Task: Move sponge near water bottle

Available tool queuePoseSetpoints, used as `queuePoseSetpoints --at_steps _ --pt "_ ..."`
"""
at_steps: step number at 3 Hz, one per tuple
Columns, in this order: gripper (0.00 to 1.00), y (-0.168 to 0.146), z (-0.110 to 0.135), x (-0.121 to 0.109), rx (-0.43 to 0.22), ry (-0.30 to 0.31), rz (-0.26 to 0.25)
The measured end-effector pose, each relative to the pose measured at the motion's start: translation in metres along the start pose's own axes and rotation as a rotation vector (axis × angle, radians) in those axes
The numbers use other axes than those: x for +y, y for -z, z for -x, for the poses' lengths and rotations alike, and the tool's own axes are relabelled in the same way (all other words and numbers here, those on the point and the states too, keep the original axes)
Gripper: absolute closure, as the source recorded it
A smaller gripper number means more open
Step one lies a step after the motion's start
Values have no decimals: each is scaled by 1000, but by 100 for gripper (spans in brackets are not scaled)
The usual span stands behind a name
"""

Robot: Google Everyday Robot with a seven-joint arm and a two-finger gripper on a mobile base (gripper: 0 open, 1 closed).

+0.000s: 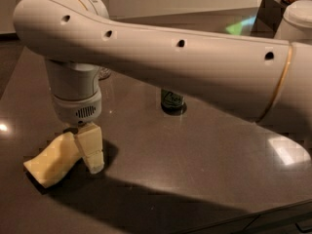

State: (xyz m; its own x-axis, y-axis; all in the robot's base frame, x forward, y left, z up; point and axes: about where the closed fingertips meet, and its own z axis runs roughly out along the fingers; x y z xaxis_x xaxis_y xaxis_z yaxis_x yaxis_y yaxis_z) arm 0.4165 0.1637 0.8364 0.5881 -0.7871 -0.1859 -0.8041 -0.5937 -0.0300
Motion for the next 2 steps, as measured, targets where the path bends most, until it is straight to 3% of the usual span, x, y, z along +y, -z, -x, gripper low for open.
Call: queuePoseSetpoints --at_steps 2 --pt "61 8 6 0 -38 -32 21"
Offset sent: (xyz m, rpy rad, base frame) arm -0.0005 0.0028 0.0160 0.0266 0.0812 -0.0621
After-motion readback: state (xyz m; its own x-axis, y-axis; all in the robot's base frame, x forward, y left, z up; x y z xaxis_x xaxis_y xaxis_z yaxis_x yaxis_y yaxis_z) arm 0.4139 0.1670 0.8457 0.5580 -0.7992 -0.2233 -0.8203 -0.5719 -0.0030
